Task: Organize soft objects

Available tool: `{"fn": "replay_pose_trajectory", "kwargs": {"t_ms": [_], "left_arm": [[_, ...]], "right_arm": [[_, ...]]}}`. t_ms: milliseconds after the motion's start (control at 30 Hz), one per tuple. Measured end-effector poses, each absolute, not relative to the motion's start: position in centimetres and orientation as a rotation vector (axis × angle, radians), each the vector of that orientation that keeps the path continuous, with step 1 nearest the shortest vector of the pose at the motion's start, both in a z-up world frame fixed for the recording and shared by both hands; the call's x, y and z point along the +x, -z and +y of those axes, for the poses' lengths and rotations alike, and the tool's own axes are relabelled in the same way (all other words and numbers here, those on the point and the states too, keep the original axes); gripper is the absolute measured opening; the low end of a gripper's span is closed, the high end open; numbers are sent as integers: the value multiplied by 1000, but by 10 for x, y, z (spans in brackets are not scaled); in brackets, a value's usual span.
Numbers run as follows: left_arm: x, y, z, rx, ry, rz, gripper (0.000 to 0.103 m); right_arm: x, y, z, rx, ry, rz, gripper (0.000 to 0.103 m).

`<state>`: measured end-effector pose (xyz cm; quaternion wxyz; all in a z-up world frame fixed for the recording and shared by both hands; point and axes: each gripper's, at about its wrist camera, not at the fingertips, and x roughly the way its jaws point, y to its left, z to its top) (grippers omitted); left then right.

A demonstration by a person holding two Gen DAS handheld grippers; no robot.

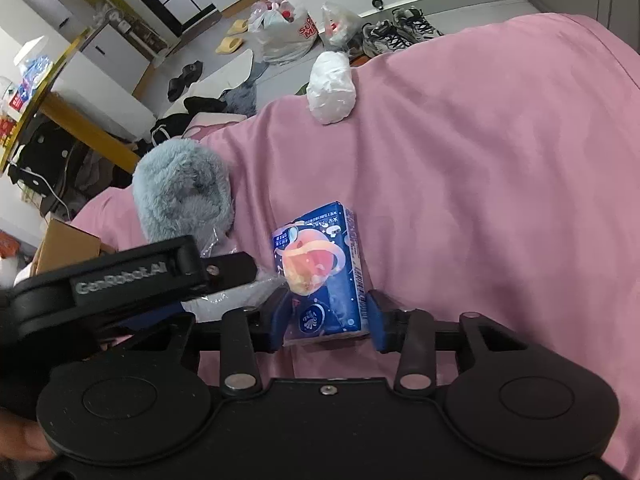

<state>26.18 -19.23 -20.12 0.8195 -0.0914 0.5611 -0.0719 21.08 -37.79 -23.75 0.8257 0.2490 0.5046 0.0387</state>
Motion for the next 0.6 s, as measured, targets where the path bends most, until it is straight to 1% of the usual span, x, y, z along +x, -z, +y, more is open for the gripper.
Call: {"fn": "replay_pose_trajectory", "kwargs": {"t_ms": [67, 133, 167, 200, 233, 300, 400, 600], "left_arm": [[262, 205, -193, -225, 155, 1206, 88], [261, 208, -195, -238, 146, 1204, 83], [261, 208, -195, -244, 147, 1203, 77], [261, 207, -195, -252, 152, 1203, 68], [261, 207, -195, -261, 156, 1207, 66], [261, 203, -194, -266, 145, 1204, 56], [259, 196, -191, -276, 137, 1199, 50], [249, 170, -186, -278, 165, 1162, 47]], "right_arm": [[209, 237, -379, 533, -76, 1069, 38], [206, 235, -380, 537, -70, 1064, 37], [206, 235, -381, 536, -68, 1062, 36], [205, 235, -380, 533, -66, 1062, 31], [205, 234, -380, 534, -67, 1061, 31], [204, 232, -378, 533, -75, 1054, 31], [201, 228, -376, 530, -80, 1032, 30], [190, 211, -379, 580, -76, 968, 28]]}}
